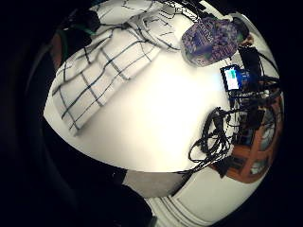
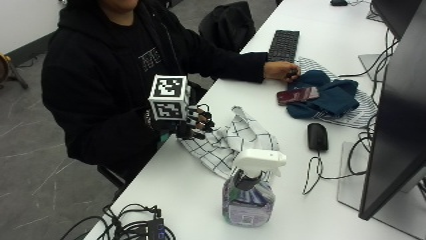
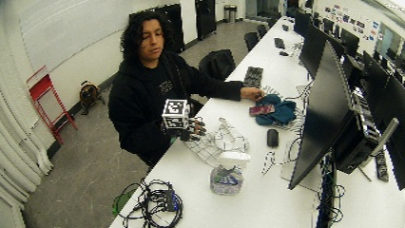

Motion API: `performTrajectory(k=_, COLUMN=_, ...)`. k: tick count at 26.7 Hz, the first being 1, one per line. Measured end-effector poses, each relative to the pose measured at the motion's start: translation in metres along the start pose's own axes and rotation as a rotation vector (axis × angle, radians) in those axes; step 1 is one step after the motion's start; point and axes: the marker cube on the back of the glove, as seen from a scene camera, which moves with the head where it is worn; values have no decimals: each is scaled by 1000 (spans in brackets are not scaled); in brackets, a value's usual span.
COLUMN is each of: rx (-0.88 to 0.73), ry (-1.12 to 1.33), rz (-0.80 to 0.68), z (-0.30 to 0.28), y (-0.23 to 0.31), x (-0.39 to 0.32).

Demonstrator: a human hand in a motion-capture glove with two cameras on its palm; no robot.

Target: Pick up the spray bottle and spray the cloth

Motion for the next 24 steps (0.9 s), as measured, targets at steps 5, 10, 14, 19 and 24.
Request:
performTrajectory(k=5, rx=-1, ry=-4, rz=-7, z=0, y=2, x=-1)
performTrajectory(k=10, rx=-5, ry=-1, rz=-8, z=-1, y=2, x=-1)
performTrajectory(k=14, rx=15, ry=-8, rz=20, z=1, y=-20, x=-2)
performTrajectory(k=19, rx=21, ry=-6, rz=59, z=-7, y=-10, x=17)
performTrajectory(k=24, rx=87, ry=21, rz=178, z=-27, y=-29, x=55)
